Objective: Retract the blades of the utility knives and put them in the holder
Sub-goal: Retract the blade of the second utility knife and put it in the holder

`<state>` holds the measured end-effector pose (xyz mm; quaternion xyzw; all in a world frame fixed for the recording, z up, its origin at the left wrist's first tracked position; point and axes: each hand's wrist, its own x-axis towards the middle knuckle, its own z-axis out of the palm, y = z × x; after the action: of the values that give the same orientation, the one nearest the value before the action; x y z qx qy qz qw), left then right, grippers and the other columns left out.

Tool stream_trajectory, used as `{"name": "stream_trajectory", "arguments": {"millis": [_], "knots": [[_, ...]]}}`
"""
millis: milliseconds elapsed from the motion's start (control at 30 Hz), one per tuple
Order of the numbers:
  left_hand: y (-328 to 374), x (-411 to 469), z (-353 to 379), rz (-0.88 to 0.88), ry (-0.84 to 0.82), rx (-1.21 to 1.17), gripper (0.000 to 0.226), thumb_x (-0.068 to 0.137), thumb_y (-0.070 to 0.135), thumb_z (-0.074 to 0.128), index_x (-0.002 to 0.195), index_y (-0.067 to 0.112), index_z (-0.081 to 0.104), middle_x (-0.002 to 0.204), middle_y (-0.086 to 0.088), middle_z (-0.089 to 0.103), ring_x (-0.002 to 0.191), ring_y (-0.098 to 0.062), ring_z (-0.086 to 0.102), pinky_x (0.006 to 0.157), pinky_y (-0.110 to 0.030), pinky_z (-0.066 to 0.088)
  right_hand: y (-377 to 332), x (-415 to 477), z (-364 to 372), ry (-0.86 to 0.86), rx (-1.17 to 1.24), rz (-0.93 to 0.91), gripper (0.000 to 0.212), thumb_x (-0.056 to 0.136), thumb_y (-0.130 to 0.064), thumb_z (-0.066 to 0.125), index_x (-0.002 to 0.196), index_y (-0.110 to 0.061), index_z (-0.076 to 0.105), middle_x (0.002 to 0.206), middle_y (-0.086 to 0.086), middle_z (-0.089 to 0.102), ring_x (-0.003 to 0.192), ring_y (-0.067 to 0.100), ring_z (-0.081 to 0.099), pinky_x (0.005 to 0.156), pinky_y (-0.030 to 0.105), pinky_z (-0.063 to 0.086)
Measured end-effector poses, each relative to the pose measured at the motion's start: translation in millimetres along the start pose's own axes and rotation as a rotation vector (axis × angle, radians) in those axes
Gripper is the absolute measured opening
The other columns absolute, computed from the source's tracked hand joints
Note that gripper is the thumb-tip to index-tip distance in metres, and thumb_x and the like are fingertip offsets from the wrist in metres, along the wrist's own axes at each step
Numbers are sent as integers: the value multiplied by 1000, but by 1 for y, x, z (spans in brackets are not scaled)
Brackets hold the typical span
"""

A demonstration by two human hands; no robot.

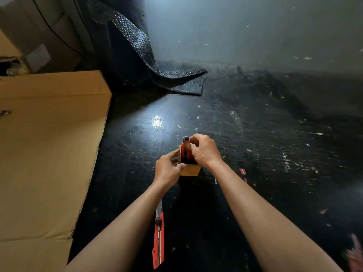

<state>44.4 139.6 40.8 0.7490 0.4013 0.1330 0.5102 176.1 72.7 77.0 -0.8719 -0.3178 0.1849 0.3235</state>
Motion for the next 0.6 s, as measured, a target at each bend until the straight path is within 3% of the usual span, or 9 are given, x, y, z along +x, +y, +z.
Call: {"name": "stream_trajectory", "arguments": {"millis": [167,333,600], "knots": [[-3,1,0,5,1,-6,58,86,13,82,140,21,64,136,-4,71,127,-23,65,107,-49,54,2,-3,-2,10,34,-2,19,96,-19,66,113,-15,74,113,7,77,107,25,71,95,46,59],[-2,-8,-4,5,18,-11,57,86,12,82,140,11,63,136,-7,70,126,-23,66,105,-43,55,0,-18,-10,35,27,-44,29,95,-19,69,123,-13,70,116,9,76,109,25,70,93,41,59],[-30,-66,-28,55,101,133,51,89,16,79,138,12,66,134,-6,71,122,-18,68,100,-24,50,-1,-69,6,-53,14,-102,22,94,-24,69,114,-17,73,109,3,77,99,19,72,89,42,61]]}}
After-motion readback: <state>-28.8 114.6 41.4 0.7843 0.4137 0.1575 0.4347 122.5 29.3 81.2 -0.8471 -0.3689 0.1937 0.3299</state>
